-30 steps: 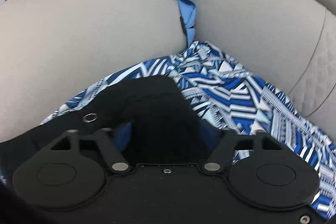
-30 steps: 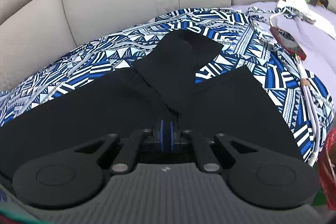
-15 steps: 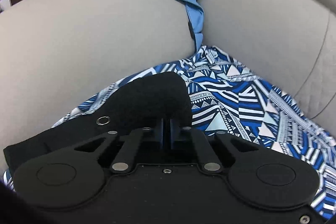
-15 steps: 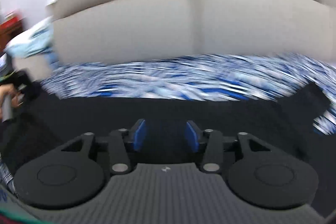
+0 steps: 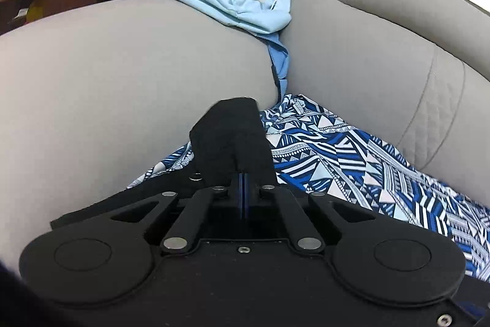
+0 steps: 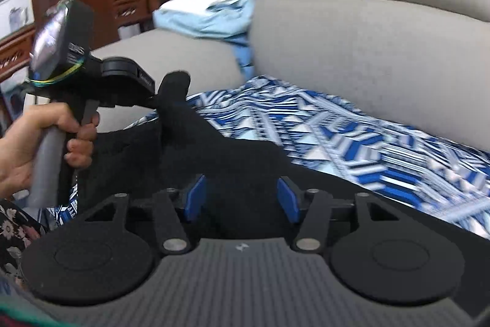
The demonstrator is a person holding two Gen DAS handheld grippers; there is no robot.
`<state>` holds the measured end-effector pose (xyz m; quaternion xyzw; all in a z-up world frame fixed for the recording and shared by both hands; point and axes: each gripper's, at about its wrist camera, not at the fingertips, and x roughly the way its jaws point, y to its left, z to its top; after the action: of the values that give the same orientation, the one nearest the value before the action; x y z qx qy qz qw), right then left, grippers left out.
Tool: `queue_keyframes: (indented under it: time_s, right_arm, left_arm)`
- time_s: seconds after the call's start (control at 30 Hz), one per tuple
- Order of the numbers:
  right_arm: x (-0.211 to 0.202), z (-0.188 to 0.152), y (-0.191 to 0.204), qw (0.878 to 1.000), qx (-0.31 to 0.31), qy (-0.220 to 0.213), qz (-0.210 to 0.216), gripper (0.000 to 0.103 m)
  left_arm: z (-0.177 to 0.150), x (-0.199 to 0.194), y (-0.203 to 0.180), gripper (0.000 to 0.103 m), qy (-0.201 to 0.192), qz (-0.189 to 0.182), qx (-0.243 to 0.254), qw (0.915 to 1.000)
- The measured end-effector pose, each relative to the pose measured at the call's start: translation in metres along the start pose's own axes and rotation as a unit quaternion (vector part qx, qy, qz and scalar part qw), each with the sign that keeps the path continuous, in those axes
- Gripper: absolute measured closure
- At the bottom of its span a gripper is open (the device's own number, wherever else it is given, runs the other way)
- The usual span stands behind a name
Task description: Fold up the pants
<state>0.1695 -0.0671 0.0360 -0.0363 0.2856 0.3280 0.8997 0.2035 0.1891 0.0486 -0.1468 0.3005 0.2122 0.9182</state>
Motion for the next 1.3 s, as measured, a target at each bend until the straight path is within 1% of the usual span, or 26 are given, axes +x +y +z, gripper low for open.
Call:
queue_keyframes:
  time_s: [0.1, 0.27, 0.47, 0.5, 0.53, 0.57, 0.6, 0.63, 0.67, 0.7, 0.77, 0.8, 0.87, 0.9, 0.93, 0.97, 1.03, 1.1, 1.17, 1.23, 1.3]
  right_arm:
    - [0.027, 0.006, 0.012, 1.000, -0.011, 0.011, 0.007, 0.035]
    - [0.054, 0.017, 0.024, 0.999, -0.051, 0.013, 0.007, 0.035]
    - [0.073, 0.026, 0.047, 0.994, -0.108, 0.028, 0.020, 0.035]
    - [0.075, 0.025, 0.051, 0.992, -0.119, 0.033, 0.022, 0.037]
    - [0.077, 0.023, 0.056, 0.991, -0.129, 0.040, 0.025, 0.044]
    - [0.077, 0.021, 0.059, 0.990, -0.133, 0.045, 0.028, 0.063]
    - [0.077, 0.018, 0.062, 0.989, -0.135, 0.052, 0.031, 0.080]
    - [0.078, 0.016, 0.065, 0.988, -0.138, 0.057, 0.032, 0.084]
    - [0.075, 0.013, 0.069, 0.988, -0.142, 0.059, 0.031, 0.091]
    - [0.073, 0.009, 0.073, 0.987, -0.147, 0.059, 0.027, 0.092]
    - [0.067, 0.002, 0.083, 0.985, -0.158, 0.060, 0.024, 0.094]
    - [0.065, 0.000, 0.088, 0.985, -0.160, 0.061, 0.025, 0.095]
    - [0.060, -0.006, 0.097, 0.984, -0.165, 0.063, 0.030, 0.097]
    - [0.057, -0.008, 0.102, 0.983, -0.168, 0.064, 0.031, 0.097]
    - [0.053, -0.012, 0.108, 0.983, -0.172, 0.065, 0.032, 0.097]
    - [0.051, -0.014, 0.113, 0.982, -0.175, 0.064, 0.032, 0.097]
    - [0.046, -0.019, 0.121, 0.981, -0.184, 0.062, 0.027, 0.098]
    - [0.044, -0.023, 0.126, 0.979, -0.188, 0.067, 0.026, 0.098]
    - [0.043, -0.028, 0.130, 0.979, -0.186, 0.073, 0.033, 0.099]
    - [0.042, -0.033, 0.136, 0.979, -0.187, 0.077, 0.037, 0.099]
    - [0.041, -0.038, 0.142, 0.977, -0.193, 0.079, 0.036, 0.099]
  left_arm:
    - [-0.004, -0.004, 0.008, 0.101, -0.001, -0.008, -0.008, 0.9999]
    - [-0.011, -0.011, 0.024, 0.101, -0.004, -0.017, -0.018, 0.9997]
    - [-0.017, -0.020, 0.049, 0.101, 0.003, -0.026, -0.043, 0.9987]
    - [-0.019, -0.021, 0.053, 0.101, 0.006, -0.027, -0.046, 0.9986]
    - [-0.021, -0.022, 0.058, 0.101, 0.010, -0.029, -0.049, 0.9983]
    - [-0.023, -0.023, 0.062, 0.100, 0.014, -0.032, -0.053, 0.9980]
    - [-0.025, -0.023, 0.065, 0.100, 0.019, -0.035, -0.057, 0.9976]
    - [-0.028, -0.023, 0.070, 0.099, 0.024, -0.040, -0.062, 0.9970]
    - [-0.030, -0.024, 0.073, 0.099, 0.027, -0.046, -0.066, 0.9964]
    - [-0.033, -0.026, 0.077, 0.098, 0.028, -0.053, -0.068, 0.9959]
    - [-0.037, -0.029, 0.085, 0.090, 0.032, -0.065, -0.078, 0.9943]
    - [-0.038, -0.031, 0.089, 0.088, 0.036, -0.073, -0.084, 0.9931]
    - [-0.040, -0.032, 0.098, 0.075, 0.045, -0.090, -0.098, 0.9901]
    - [-0.042, -0.032, 0.102, 0.072, 0.051, -0.090, -0.106, 0.9890]
    - [-0.043, -0.031, 0.106, 0.065, 0.055, -0.088, -0.112, 0.9883]
    - [-0.045, -0.030, 0.110, 0.062, 0.060, -0.088, -0.116, 0.9876]
    - [-0.048, -0.025, 0.115, 0.060, 0.069, -0.091, -0.131, 0.9848]
    - [-0.047, -0.014, 0.121, 0.055, 0.080, -0.102, -0.151, 0.9799]
    - [-0.044, -0.001, 0.121, 0.052, 0.087, -0.099, -0.167, 0.9772]
    - [-0.040, 0.013, 0.117, 0.052, 0.083, -0.084, -0.167, 0.9788]
    - [-0.036, 0.024, 0.111, 0.060, 0.074, -0.058, -0.159, 0.9828]
